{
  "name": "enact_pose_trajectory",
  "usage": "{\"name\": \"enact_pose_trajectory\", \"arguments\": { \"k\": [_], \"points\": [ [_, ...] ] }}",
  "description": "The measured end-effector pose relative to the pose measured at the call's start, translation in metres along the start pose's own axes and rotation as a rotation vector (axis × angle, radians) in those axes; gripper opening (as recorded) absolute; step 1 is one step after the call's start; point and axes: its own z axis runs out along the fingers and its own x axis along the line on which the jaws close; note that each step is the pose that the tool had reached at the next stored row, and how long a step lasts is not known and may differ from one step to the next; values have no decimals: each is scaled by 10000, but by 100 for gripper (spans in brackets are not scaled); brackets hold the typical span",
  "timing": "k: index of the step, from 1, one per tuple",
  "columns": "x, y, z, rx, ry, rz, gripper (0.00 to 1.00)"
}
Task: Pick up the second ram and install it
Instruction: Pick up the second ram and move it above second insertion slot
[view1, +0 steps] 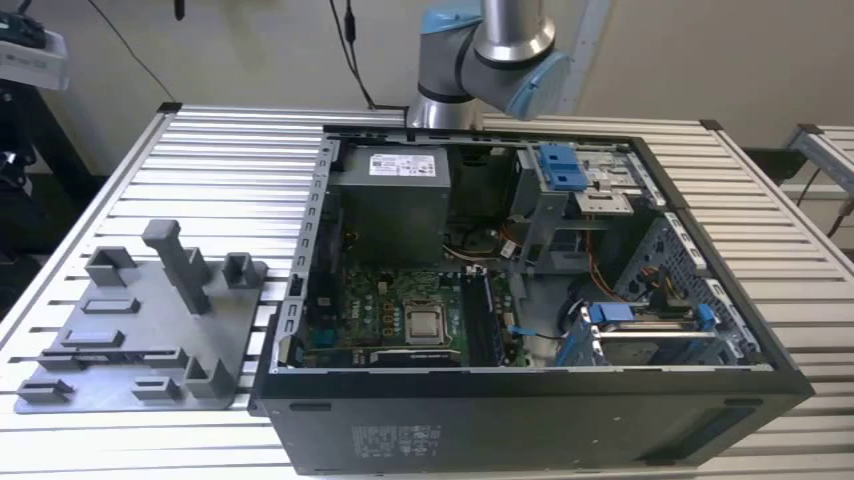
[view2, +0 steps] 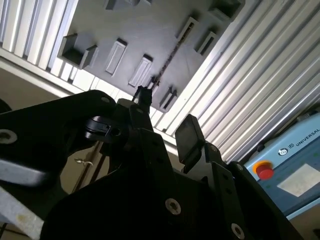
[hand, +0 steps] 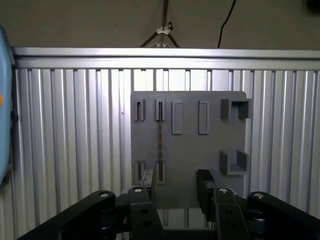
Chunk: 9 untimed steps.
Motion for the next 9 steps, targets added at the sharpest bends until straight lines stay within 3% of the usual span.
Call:
{"name": "enact_pose_trajectory", "arguments": {
  "k": [5, 9],
  "points": [
    [3, -1, 68, -87, 2, 4, 48],
    [5, -3, 126, -98, 2, 4, 48]
  ]
}}
